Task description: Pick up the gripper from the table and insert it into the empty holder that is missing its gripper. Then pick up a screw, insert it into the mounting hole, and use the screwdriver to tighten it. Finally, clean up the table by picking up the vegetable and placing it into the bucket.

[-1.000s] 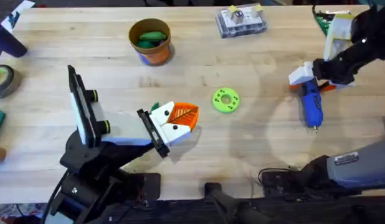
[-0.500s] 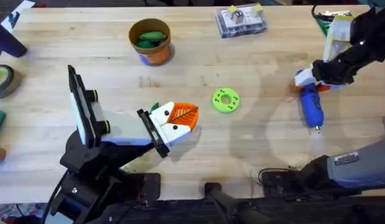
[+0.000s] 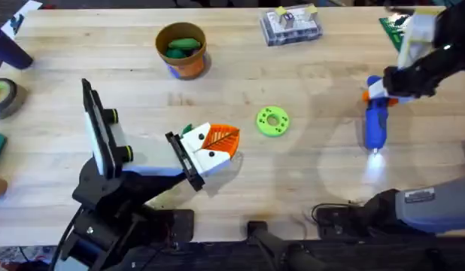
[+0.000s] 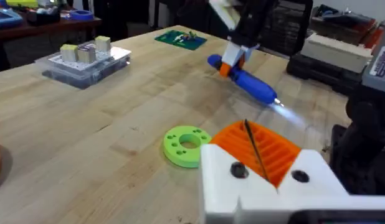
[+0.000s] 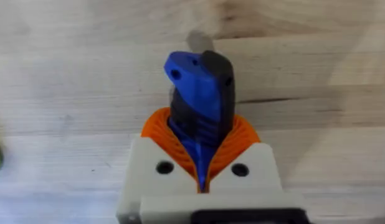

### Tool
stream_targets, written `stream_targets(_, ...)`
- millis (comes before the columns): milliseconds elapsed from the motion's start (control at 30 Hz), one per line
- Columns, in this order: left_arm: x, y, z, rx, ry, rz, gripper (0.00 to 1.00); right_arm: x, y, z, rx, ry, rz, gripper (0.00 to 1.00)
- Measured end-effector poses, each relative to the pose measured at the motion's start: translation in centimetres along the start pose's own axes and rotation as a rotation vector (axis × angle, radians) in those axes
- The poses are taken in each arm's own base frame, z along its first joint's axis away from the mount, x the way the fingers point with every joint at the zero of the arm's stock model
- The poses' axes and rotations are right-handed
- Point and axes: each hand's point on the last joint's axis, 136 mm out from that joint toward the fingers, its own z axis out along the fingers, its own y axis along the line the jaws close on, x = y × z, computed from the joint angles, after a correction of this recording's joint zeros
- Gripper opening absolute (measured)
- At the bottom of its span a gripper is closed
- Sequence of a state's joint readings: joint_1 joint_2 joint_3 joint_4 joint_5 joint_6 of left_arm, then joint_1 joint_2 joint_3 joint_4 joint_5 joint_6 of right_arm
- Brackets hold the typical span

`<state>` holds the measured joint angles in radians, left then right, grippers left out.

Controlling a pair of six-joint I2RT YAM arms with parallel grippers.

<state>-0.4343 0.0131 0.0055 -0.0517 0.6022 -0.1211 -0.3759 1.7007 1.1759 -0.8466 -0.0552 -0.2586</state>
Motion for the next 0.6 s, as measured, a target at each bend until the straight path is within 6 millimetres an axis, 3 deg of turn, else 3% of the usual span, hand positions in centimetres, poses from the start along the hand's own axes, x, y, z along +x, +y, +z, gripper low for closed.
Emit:
stream_targets(167, 0.0, 0.0, 0.0, 0.0, 0.0, 0.0, 0.014, -2.2, 0.2, -6.1, 0.055, -0.23, -0.008, 0.026)
stream_targets(300, 0.0, 0.0, 0.0, 0.0, 0.0, 0.0, 0.014, -2.6, 1.1, -11.5, 0.082, -0.407, -0.016, 0.026)
stream_targets(600, 0.0, 0.0, 0.0, 0.0, 0.0, 0.0, 0.014, -2.7, 6.5, -19.1, -0.059, -0.688, -0.106, 0.026)
